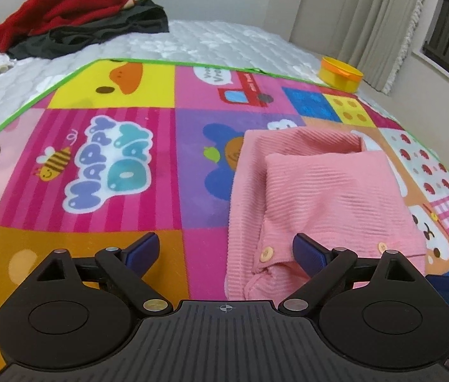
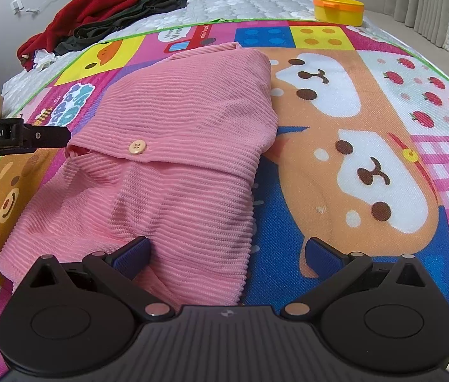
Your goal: Fold clothes
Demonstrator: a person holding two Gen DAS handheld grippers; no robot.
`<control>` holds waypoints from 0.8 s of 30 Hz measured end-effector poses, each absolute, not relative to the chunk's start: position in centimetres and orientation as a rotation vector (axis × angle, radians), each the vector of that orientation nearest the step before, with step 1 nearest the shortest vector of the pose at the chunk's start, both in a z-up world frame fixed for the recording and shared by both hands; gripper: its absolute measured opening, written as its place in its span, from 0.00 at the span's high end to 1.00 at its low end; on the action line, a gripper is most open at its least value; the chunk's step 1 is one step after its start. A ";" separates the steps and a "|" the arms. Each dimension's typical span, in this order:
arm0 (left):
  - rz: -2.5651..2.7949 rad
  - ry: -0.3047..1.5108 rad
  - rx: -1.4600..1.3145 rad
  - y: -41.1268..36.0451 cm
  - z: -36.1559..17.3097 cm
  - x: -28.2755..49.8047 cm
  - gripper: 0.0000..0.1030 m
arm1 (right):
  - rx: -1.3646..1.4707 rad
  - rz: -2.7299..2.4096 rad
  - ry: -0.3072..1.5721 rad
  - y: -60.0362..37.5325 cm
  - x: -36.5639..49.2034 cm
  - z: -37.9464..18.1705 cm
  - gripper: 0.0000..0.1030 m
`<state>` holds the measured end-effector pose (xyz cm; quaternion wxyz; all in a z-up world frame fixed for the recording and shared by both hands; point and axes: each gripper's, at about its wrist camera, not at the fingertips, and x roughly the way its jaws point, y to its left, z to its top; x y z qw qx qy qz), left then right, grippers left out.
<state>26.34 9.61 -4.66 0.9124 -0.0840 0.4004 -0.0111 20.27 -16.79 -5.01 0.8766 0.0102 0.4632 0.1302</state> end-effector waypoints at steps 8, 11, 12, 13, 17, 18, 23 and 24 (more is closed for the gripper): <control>-0.028 0.842 -0.148 9.3 -5.0 26.4 0.08 | 0.001 0.286 0.948 -16.8 20.1 -4.6 0.00; -0.030 0.841 -0.147 9.4 -4.9 26.3 0.08 | -0.029 0.280 0.876 -16.7 19.7 -3.7 0.00; -0.029 0.840 -0.144 9.5 -4.8 26.3 0.08 | -0.069 0.265 0.815 -16.4 19.3 -3.2 0.00; -0.029 0.838 -0.140 9.6 -4.7 26.2 0.08 | -0.117 0.245 0.742 -15.9 18.8 -2.6 0.00; -0.047 0.821 -0.132 9.9 -4.1 25.8 0.07 | -0.287 0.098 0.594 -14.3 19.4 -2.0 0.00; -0.055 0.818 -0.134 9.9 -4.0 25.7 0.07 | -0.312 0.064 0.601 -14.0 20.1 -2.4 0.00; -0.057 0.854 -0.087 9.4 -5.3 26.1 0.07 | -0.418 -0.013 0.547 -13.1 20.2 -3.2 0.00; -0.038 0.862 -0.071 9.4 -5.6 26.4 0.07 | -0.435 -0.016 0.533 -13.0 20.0 -3.3 0.00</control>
